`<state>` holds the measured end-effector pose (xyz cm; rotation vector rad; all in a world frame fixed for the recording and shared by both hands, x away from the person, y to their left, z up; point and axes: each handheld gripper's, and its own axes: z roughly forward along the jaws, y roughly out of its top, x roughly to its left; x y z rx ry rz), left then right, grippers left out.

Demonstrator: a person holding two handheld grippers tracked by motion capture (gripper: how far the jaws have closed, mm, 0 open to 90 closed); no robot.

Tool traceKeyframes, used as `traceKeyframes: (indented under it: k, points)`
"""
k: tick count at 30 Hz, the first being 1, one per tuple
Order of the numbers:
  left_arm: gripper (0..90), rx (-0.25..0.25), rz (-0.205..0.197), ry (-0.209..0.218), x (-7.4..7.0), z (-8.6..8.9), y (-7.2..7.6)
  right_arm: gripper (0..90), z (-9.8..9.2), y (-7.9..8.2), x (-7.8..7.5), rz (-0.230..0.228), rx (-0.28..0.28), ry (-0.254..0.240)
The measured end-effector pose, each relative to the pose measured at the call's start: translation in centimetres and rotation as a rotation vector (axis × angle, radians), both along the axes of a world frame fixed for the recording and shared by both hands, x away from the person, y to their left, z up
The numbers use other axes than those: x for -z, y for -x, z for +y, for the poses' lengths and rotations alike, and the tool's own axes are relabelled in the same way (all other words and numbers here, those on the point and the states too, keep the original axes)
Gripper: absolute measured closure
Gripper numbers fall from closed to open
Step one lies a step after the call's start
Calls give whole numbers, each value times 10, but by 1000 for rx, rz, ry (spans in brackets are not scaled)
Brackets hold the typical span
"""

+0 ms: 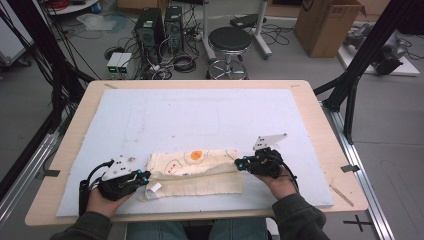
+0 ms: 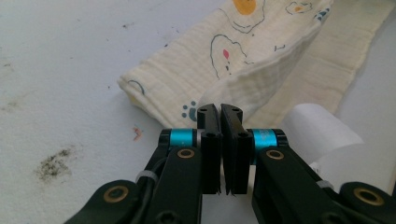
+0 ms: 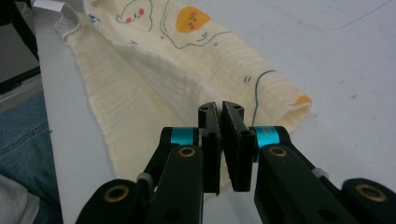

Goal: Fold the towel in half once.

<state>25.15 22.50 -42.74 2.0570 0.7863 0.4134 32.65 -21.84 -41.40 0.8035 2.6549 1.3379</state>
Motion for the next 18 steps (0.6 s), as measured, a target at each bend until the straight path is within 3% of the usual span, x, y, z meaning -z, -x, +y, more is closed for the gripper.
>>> traceKeyframes:
  k: [3, 5, 8, 11, 16, 18]
  points:
    - [850, 6, 7, 17, 1, 2, 2, 850, 1, 4, 2, 0, -11, 8]
    - [790, 17, 17, 41, -1, 5, 4, 815, 1, 7, 3, 5, -28, 9]
    - [686, 9, 13, 92, -6, 10, 6, 749, -2, 12, 1, 14, -55, -22]
    - [679, -10, 0, 130, -10, 16, 6, 722, -6, 16, -5, 0, -60, -48]
    - [680, -13, 26, 141, -6, 11, -3, 684, -4, 14, -4, 3, -80, -25]
    - [683, 15, 42, 107, -3, 6, -5, 667, 2, 13, 1, 10, -102, 6]
